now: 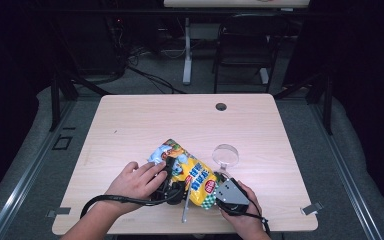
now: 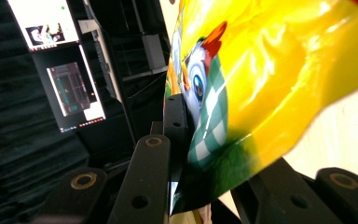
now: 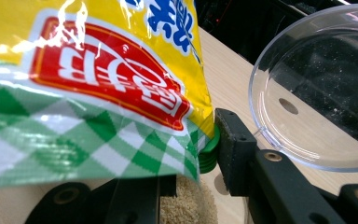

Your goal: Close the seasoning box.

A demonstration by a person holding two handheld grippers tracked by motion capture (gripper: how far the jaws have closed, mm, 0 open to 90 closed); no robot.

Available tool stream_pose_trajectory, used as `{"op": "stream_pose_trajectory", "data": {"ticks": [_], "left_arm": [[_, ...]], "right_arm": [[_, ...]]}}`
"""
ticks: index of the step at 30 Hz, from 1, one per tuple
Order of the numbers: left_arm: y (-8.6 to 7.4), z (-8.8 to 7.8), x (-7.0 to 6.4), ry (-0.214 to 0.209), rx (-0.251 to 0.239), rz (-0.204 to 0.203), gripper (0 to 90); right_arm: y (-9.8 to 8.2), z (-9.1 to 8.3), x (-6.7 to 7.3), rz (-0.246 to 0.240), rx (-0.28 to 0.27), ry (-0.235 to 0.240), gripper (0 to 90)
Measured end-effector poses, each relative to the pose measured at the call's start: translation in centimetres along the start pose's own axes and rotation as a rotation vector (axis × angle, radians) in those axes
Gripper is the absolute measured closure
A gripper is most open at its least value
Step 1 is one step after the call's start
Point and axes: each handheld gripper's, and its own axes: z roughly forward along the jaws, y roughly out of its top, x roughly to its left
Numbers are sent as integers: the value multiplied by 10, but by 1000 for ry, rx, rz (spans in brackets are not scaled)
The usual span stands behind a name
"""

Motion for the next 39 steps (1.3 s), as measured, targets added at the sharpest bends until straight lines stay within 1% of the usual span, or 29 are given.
{"op": "stream_pose_trajectory", "data": {"ticks": [3,6,12,17,18,20,22,31,33,35,36,38,39], "left_arm": [[-1,2,-3,-12,-5,-27,807],[-2,3,-5,-23,-3,-33,808],[-4,6,-10,-37,-12,-80,811],[-5,7,-12,-48,-16,-99,812],[-5,7,-13,-51,-17,-110,813],[-5,8,-14,-57,-20,-109,813],[-5,9,-16,-62,-26,-128,814],[-6,12,-21,-83,-38,-161,816],[-7,12,-23,-91,-42,-179,817],[-7,13,-23,-98,-43,-182,817],[-7,13,-24,-101,-47,-189,818],[-9,16,-27,-106,-69,-229,819],[-9,16,-28,-106,-71,-236,820]], "right_arm": [[0,0,0,-4,-1,-2,709],[0,1,1,-7,2,1,709],[0,1,1,-8,-1,0,709],[0,1,1,-6,-2,1,709],[0,1,1,-5,-1,1,710],[0,1,0,-5,0,1,709],[0,1,0,-6,1,-1,709],[0,1,0,-7,-2,-1,709],[0,1,1,-9,-2,-2,709],[0,1,1,-9,-4,-1,709],[0,1,1,-11,-4,-2,709],[0,1,1,-14,-5,-3,709],[0,1,1,-13,-7,-3,709]]}}
